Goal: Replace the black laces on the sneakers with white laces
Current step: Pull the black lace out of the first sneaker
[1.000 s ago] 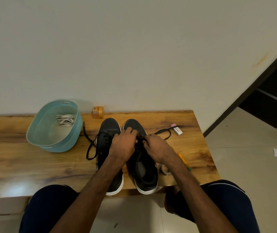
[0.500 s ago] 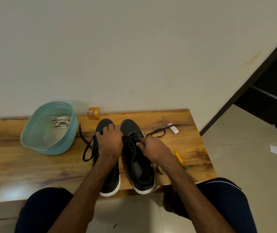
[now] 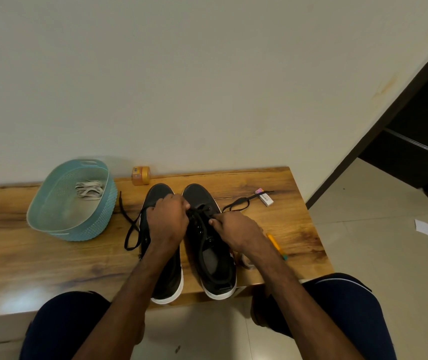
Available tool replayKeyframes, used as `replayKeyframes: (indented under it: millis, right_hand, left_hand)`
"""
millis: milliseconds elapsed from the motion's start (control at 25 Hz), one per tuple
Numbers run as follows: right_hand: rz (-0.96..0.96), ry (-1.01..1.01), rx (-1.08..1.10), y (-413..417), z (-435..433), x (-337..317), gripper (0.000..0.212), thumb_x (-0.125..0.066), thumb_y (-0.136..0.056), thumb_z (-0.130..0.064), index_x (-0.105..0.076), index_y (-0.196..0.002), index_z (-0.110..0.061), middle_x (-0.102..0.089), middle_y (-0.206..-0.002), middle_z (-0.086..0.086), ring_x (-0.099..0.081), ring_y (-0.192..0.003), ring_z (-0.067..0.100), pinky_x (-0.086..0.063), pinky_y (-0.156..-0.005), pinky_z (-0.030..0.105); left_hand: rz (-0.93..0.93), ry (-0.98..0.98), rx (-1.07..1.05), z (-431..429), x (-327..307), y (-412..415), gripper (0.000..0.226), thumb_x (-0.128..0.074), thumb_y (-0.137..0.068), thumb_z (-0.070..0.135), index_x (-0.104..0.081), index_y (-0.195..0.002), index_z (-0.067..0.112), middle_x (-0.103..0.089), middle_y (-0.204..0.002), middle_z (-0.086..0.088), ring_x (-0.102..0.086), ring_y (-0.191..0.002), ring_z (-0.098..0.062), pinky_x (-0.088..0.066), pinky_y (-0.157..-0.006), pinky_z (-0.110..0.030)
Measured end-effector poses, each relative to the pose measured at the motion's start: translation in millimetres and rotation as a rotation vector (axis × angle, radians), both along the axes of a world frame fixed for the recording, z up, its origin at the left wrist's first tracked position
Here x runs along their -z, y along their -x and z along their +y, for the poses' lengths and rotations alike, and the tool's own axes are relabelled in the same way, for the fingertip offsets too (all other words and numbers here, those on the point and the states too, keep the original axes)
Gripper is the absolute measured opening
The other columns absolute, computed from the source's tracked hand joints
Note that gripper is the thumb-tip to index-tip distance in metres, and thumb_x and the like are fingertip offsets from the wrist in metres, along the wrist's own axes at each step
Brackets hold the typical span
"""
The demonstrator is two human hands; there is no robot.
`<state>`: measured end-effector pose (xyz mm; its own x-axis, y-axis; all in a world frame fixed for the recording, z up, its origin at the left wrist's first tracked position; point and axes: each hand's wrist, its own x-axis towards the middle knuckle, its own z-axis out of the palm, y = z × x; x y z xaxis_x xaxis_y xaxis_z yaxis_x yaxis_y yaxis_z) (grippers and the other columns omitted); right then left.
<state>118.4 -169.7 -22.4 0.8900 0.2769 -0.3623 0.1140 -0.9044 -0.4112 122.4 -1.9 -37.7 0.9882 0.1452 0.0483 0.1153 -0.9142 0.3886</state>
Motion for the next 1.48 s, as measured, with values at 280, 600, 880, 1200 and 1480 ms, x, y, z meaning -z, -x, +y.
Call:
replayKeyframes:
  millis: [280, 600, 880, 1200, 1480]
  right_hand:
    - [0.018, 0.018, 0.008, -2, 0, 4, 0.039, -0.037, -0.105, -0.044, -0.066, -0.111, -0.018, -0.065, -0.098, 0.004, -0.061, -0.091, 0.020, -0.053, -0.082, 0.040]
    - [0.007, 0.049, 0.027, -1, 0, 3, 0.040, -0.035, -0.105, -0.044, -0.066, -0.112, -0.020, -0.065, -0.098, 0.003, -0.062, -0.090, 0.020, -0.054, -0.083, 0.042]
    - [0.014, 0.026, 0.031, 0, 0, 1, 0.040, -0.035, -0.105, -0.043, -0.066, -0.109, -0.019, -0.067, -0.099, 0.004, -0.063, -0.091, 0.021, -0.054, -0.086, 0.043]
    - [-0.028, 0.133, -0.002, 3, 5, -2, 0.038, -0.035, -0.106, -0.041, -0.065, -0.111, -0.018, -0.066, -0.100, 0.004, -0.062, -0.089, 0.020, -0.047, -0.073, 0.035]
    - [-0.033, 0.161, 0.077, 3, 1, -6, 0.042, -0.034, -0.106, -0.044, -0.066, -0.113, -0.018, -0.066, -0.104, 0.005, -0.053, -0.083, 0.020, -0.039, -0.074, 0.035]
  left_hand:
    - [0.028, -0.169, 0.141, 2, -3, -4, 0.028, -0.051, -0.100, 0.033, -0.058, -0.126, 0.026, -0.055, -0.129, 0.003, -0.050, -0.123, -0.021, -0.024, -0.114, -0.056]
    - [-0.170, -0.043, -0.163, 20, -25, -5, 0.016, -0.057, -0.096, 0.029, -0.068, -0.099, 0.018, -0.061, -0.106, -0.007, -0.059, -0.097, -0.029, -0.044, -0.084, -0.046]
    - [-0.147, -0.138, 0.179, 26, -26, -10, 0.026, -0.052, -0.099, 0.025, -0.065, -0.121, 0.020, -0.061, -0.123, -0.005, -0.057, -0.111, -0.026, -0.050, -0.088, -0.044]
    - [0.090, -0.305, 0.274, -8, 4, -11, 0.020, -0.050, -0.100, 0.033, -0.061, -0.114, 0.024, -0.056, -0.120, 0.002, -0.052, -0.113, -0.019, -0.042, -0.099, -0.041]
    - [-0.123, -0.227, -0.207, 59, -45, -10, 0.018, -0.053, -0.097, 0.016, -0.065, -0.107, 0.007, -0.057, -0.109, -0.016, -0.059, -0.099, -0.039, -0.046, -0.078, -0.047]
